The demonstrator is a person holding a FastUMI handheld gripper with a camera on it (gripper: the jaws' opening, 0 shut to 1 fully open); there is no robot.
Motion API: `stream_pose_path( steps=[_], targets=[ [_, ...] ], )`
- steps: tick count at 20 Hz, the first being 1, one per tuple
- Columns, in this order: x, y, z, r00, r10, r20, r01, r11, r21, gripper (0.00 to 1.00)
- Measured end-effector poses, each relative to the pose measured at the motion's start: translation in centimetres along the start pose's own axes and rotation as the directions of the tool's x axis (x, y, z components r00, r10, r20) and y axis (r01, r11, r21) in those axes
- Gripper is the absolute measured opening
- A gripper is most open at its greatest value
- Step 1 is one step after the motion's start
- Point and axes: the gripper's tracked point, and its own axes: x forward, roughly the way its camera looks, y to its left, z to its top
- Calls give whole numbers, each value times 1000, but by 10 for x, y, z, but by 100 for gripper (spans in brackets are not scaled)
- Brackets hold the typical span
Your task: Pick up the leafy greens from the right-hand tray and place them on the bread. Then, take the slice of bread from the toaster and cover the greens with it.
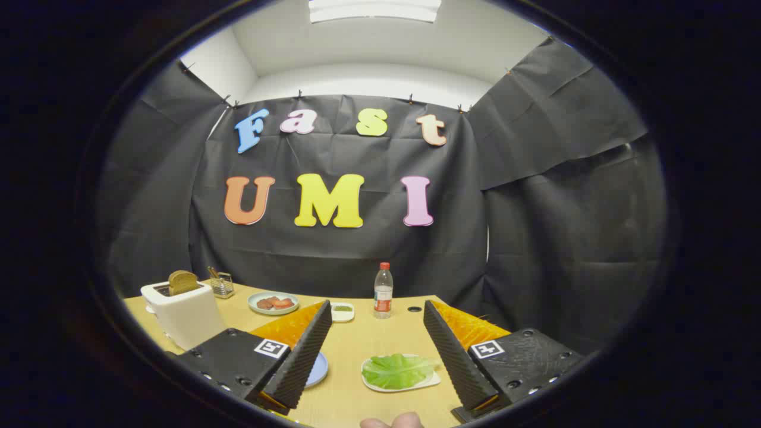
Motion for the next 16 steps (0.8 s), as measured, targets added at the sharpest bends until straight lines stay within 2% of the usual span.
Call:
stream_pose_path(
  steps=[16],
  targets=[
    [6,9,-6,1000,20,-10,-20,1000,-21,95]
  ],
)
